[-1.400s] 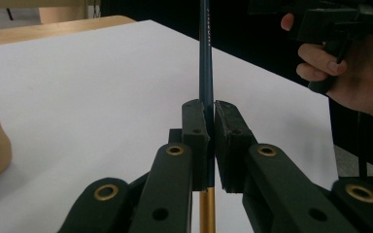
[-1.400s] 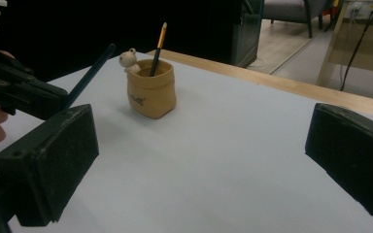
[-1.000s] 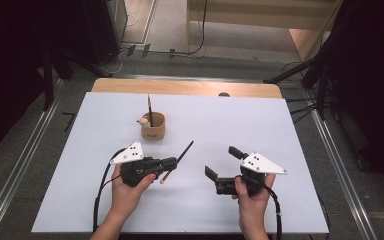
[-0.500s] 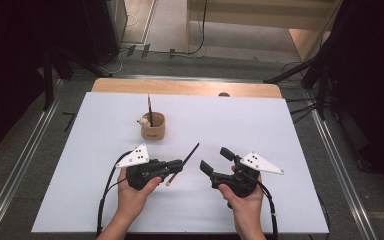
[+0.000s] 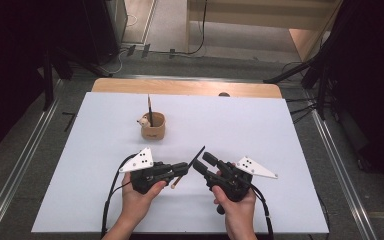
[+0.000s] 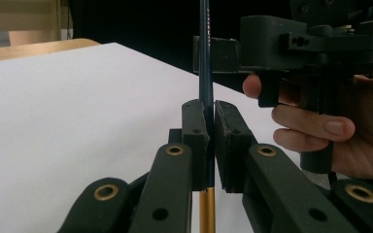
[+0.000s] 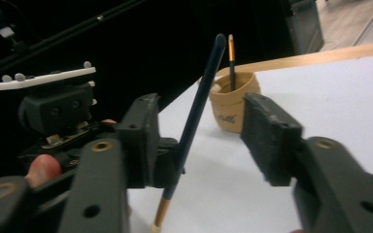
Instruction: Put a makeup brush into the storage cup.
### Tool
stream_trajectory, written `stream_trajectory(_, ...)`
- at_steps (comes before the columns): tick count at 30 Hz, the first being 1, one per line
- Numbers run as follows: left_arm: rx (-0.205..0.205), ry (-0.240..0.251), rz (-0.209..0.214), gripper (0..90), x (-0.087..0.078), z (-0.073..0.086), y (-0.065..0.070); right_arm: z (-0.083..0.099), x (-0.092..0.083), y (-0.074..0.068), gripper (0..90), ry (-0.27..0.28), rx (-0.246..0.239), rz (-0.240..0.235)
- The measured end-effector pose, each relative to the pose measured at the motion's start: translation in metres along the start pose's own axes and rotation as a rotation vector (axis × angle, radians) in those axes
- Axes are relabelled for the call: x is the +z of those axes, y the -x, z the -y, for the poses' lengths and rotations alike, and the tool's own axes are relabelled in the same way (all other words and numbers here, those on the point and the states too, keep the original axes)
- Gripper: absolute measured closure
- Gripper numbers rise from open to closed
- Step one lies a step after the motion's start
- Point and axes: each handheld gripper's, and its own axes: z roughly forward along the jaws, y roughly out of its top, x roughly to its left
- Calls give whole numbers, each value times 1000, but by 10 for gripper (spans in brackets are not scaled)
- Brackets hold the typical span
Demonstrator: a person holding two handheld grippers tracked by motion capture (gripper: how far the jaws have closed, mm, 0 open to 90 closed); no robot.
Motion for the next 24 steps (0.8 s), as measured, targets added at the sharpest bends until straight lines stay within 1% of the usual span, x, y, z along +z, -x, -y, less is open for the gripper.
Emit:
stream_trajectory(2, 1, 4, 8, 847, 1, 0, 2, 0, 0, 0, 569, 1, 27, -22)
stream_trajectory(6, 13, 3, 12, 847, 4, 0, 6, 2, -1, 1, 613, 16, 74, -41)
stream_trajectory(8, 14, 6, 14, 847, 5, 0, 7, 3, 0, 2, 623, 20, 85, -47)
stream_trajectory(11, 20, 5, 15, 847, 6, 0, 8, 6, 0, 1, 647, 43, 108, -58)
stream_trajectory(13, 17, 7, 18, 847, 6, 0, 9, 7, 1, -1, 667, 57, 120, -66)
stream_trajectory(15, 20, 7, 18, 847, 7, 0, 9, 7, 1, -2, 677, 60, 137, -85)
stream_trajectory(19, 17, 10, 21, 847, 7, 0, 10, 9, 1, -3, 697, 71, 135, -70)
stream_trajectory(23, 16, 17, 24, 847, 7, 0, 11, 10, 2, -3, 710, 70, 140, -67)
stream_trajectory(24, 16, 15, 25, 847, 7, 0, 11, 10, 2, -2, 715, 69, 150, -70)
